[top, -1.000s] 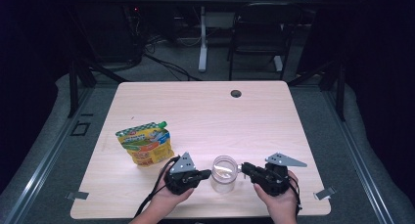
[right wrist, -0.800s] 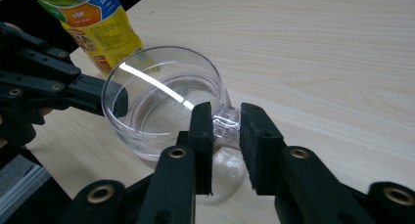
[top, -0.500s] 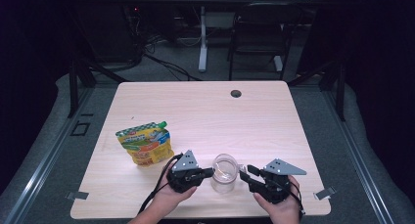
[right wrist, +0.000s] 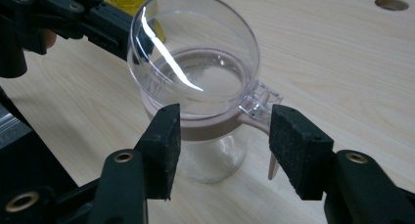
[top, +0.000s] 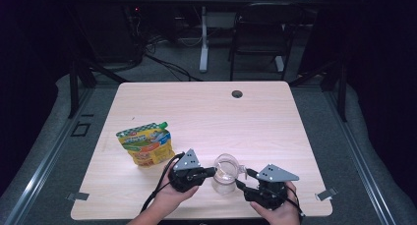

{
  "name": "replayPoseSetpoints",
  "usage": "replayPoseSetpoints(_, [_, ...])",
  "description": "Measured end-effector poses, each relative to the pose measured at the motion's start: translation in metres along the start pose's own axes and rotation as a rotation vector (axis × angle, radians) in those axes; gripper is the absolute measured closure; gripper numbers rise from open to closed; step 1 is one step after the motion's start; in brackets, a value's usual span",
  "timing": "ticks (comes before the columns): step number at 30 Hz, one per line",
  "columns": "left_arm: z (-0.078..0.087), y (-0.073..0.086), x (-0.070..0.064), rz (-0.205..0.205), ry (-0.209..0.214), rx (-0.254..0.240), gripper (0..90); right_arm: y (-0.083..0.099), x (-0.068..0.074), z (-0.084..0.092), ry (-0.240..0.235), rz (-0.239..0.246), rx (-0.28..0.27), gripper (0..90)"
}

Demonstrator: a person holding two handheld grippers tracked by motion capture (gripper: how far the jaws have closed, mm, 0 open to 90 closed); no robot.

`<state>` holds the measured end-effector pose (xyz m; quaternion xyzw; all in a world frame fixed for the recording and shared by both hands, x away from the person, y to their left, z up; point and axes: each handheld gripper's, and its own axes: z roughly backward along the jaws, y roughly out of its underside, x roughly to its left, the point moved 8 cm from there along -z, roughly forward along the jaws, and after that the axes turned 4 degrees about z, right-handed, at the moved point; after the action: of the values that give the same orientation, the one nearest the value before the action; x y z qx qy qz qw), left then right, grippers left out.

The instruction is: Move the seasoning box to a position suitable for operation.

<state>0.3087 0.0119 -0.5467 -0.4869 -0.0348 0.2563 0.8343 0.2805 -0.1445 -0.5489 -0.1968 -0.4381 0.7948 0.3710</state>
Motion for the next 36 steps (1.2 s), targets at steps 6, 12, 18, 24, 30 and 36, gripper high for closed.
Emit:
replayPoseSetpoints(6, [0.001, -0.001, 0.0, 0.002, -0.007, -0.002, 90.0, 0.0, 0.005, -0.003, 0.006, 0.018, 0.015, 45.0])
replayPoseSetpoints(12, [0.0, -0.001, -0.001, 0.003, -0.001, -0.002, 90.0, 0.001, 0.008, -0.007, 0.043, 0.062, 0.03, 44.7])
replayPoseSetpoints(18, [-0.003, 0.001, -0.001, -0.003, -0.006, 0.009, 90.0, 0.0, 0.012, -0.009, 0.06, 0.094, 0.022, 44.8])
replayPoseSetpoints(24, [-0.005, 0.004, 0.0, -0.003, -0.007, 0.018, 90.0, -0.001, 0.013, -0.01, 0.061, 0.093, 0.01, 45.2])
replayPoseSetpoints(30, [-0.006, 0.004, 0.0, -0.002, -0.006, 0.013, 90.0, -0.001, 0.013, -0.009, 0.059, 0.087, 0.007, 45.7])
replayPoseSetpoints(36, [-0.005, 0.004, 0.0, -0.003, -0.004, 0.012, 90.0, -0.003, 0.013, -0.008, 0.063, 0.086, -0.012, 45.8])
